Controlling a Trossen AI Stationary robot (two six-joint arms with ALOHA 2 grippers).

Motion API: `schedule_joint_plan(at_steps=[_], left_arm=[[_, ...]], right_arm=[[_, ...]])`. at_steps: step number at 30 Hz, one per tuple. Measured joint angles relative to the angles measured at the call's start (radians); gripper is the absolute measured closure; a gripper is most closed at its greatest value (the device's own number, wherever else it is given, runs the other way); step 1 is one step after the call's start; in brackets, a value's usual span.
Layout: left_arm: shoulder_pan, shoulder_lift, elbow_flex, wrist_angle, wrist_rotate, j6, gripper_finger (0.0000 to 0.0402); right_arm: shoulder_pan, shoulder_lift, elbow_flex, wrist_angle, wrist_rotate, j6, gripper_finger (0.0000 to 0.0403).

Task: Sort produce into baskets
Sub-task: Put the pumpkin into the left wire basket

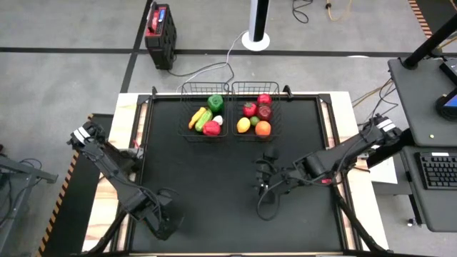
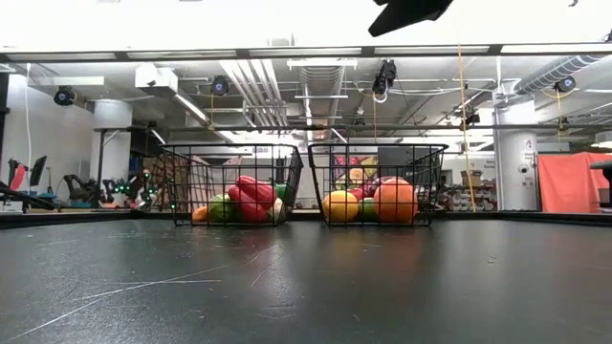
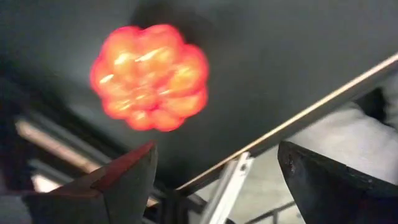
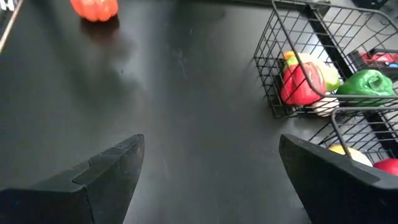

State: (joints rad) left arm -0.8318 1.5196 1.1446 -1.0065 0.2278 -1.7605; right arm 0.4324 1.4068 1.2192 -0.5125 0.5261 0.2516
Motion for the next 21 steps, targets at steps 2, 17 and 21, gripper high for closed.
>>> schedule_joint_plan(at_steps=[2, 17, 21], left_arm=[[-0.022, 0.0, 0.0, -0.025, -0.004, -0.006, 0.0086], [-0.049, 0.0, -0.001, -0.06, -0.186, -0.003, 0.0086], [-0.05, 0.0, -0.002, -0.066, -0.186, -0.004, 0.0086]], right_arm=[[0.0, 0.011, 0.0, 0.001, 0.0, 0.0, 0.0039], [0.0, 0.017, 0.0, 0.024, -0.001, 0.0, 0.0039], [0.0, 0.017, -0.001, 0.025, -0.001, 0.0, 0.0039]])
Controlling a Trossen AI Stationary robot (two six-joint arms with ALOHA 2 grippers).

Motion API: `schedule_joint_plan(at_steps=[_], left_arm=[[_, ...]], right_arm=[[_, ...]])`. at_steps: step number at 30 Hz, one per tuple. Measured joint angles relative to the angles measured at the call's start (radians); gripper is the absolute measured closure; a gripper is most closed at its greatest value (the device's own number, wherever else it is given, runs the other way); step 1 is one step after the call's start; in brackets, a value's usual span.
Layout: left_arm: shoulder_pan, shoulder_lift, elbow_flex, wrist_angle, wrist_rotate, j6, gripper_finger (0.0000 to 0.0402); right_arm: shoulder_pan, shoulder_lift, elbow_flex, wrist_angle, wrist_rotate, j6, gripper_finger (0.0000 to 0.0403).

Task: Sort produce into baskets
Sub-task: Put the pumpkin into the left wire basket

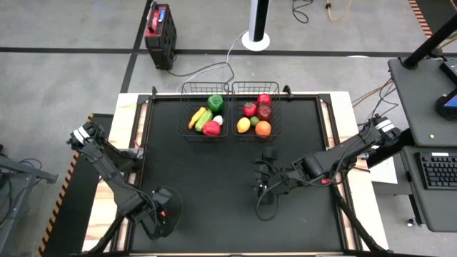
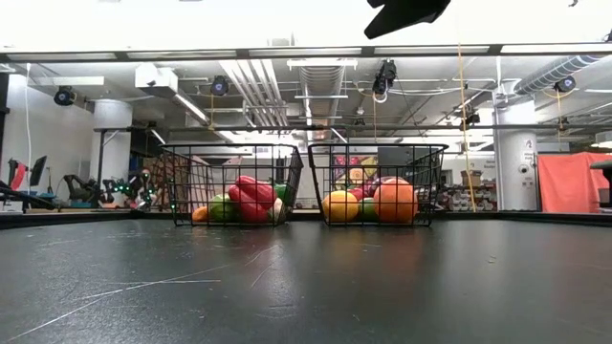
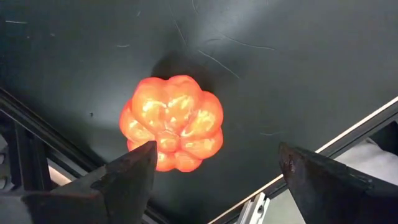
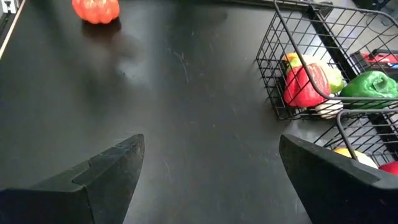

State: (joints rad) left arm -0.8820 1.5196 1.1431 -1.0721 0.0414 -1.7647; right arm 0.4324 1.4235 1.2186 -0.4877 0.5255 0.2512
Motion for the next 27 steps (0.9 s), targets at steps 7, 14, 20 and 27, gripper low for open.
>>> schedule_joint_plan(at_steps=[7, 14, 20, 27], left_arm=[[-0.012, 0.0, 0.0, 0.002, -0.009, 0.008, 0.0086], [-0.012, 0.0, -0.001, 0.01, -0.013, 0.028, 0.0086], [-0.017, 0.0, 0.0, 0.044, -0.08, 0.051, 0.0086], [-0.017, 0.0, 0.0, 0.051, -0.04, 0.043, 0.0075]], right_arm=[[0.0, 0.0, 0.0, 0.001, 0.0, 0.001, 0.0039], [0.0, 0.0, 0.0, 0.007, 0.0, 0.003, 0.0039], [0.0, 0.0, -0.005, 0.01, 0.0, 0.003, 0.0039], [0.0, 0.0, -0.017, 0.032, 0.0, 0.001, 0.0039]])
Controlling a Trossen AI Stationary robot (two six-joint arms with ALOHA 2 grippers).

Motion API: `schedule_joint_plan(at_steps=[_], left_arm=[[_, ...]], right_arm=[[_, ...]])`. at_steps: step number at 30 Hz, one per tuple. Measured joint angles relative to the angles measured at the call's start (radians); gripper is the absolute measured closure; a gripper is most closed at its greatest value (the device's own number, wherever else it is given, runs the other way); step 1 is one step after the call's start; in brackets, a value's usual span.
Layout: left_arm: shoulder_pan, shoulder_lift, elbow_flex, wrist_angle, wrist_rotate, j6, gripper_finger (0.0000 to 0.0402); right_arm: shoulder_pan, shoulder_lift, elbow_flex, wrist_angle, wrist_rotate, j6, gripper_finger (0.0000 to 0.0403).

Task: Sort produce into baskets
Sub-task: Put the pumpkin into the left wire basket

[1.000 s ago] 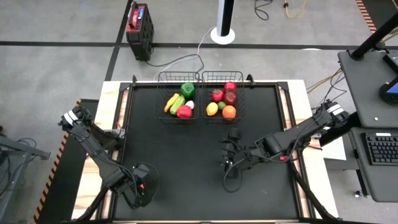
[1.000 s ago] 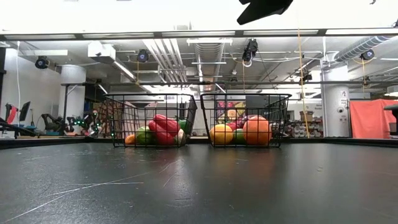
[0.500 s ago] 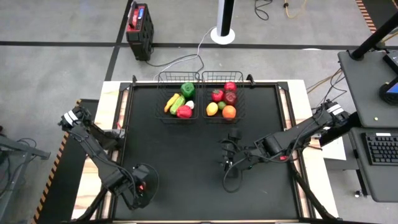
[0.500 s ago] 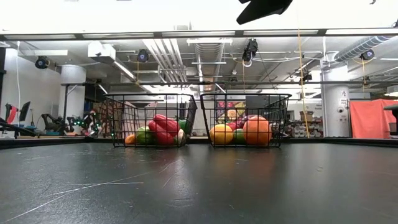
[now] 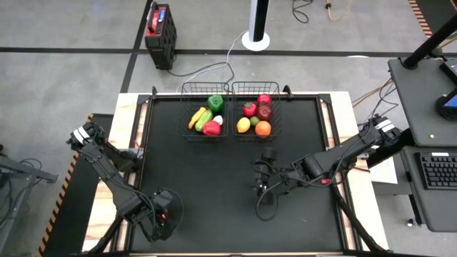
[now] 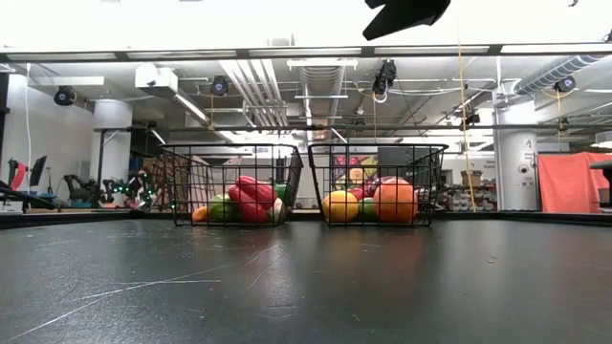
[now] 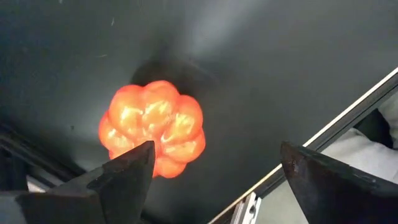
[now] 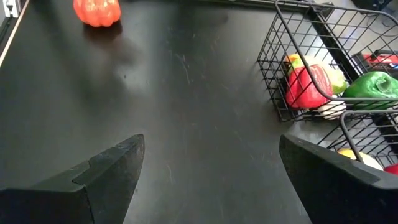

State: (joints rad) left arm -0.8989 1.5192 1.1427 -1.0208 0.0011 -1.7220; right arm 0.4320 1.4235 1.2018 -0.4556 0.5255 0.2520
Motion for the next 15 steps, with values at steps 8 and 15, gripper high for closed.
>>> schedule_joint_plan(at_steps=[8, 15], left_arm=[[-0.002, 0.009, -0.002, -0.019, 0.017, -0.014, 0.003], [-0.002, 0.057, 0.002, 0.0, 0.046, -0.008, 0.001]], right_arm=[[0.0, 0.0, -0.016, 0.022, 0.0, 0.0, 0.0039], [0.0, 0.0, -0.034, 0.027, -0.001, 0.003, 0.0039]])
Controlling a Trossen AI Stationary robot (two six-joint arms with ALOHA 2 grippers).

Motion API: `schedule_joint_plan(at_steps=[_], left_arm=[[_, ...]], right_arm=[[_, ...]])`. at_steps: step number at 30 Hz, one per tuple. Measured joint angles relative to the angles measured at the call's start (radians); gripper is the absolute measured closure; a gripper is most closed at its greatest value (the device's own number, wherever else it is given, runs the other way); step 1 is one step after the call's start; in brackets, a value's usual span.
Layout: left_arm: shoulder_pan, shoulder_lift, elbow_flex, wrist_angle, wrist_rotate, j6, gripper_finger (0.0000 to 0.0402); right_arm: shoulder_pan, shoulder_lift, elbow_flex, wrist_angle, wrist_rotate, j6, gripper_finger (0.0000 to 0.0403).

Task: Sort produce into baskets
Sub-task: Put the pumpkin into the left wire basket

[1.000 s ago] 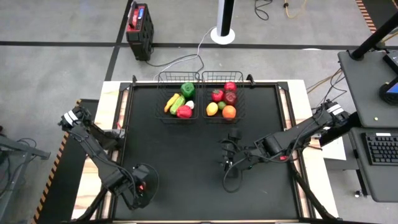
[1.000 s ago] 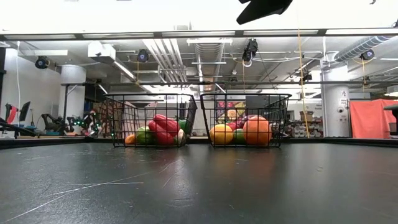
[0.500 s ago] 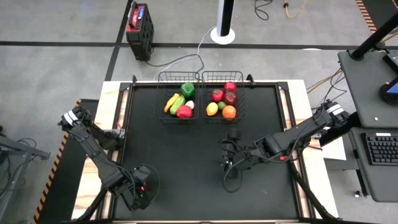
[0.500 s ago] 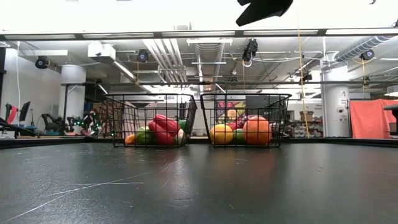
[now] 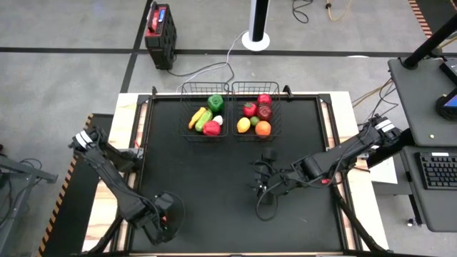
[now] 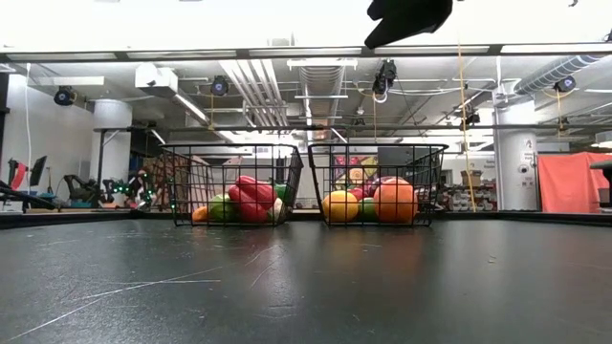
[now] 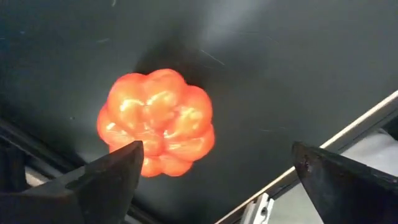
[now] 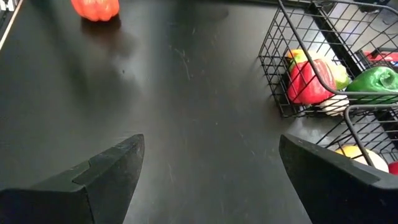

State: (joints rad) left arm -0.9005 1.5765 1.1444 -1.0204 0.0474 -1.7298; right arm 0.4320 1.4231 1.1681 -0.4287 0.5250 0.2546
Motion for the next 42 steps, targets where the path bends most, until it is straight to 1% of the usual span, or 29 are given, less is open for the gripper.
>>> schedule_joint_plan(at_steps=[5, 7, 10, 18, 26, 38, 42], left_arm=[[0.0, 0.057, 0.001, -0.07, 0.079, -0.03, 0.0022], [0.0, 0.078, -0.001, -0.085, 0.094, -0.034, 0.0023], [0.0, 0.095, -0.001, -0.066, 0.086, -0.029, 0.0024], [0.0, 0.101, -0.002, -0.062, 0.017, -0.025, 0.0024], [0.0, 0.121, -0.002, -0.068, 0.014, -0.018, 0.0024], [0.0, 0.217, -0.002, -0.061, 0.005, -0.001, 0.0024], [0.0, 0.232, -0.002, -0.052, 0.006, 0.01, 0.0034]], right_arm=[[0.0, 0.0, -0.004, 0.001, 0.0, 0.0, 0.0039], [0.0, 0.0, -0.004, 0.001, 0.0, 0.0, 0.0039], [0.0, 0.0, -0.004, 0.001, 0.0, 0.0, 0.0039], [0.0, 0.0, -0.004, 0.002, 0.0, 0.008, 0.0039], [0.0, 0.0, -0.004, 0.004, 0.0, 0.008, 0.0039], [0.0, 0.0, -0.006, 0.008, 0.001, 0.008, 0.0039], [0.0, 0.0, -0.006, 0.009, 0.0, 0.008, 0.0039]])
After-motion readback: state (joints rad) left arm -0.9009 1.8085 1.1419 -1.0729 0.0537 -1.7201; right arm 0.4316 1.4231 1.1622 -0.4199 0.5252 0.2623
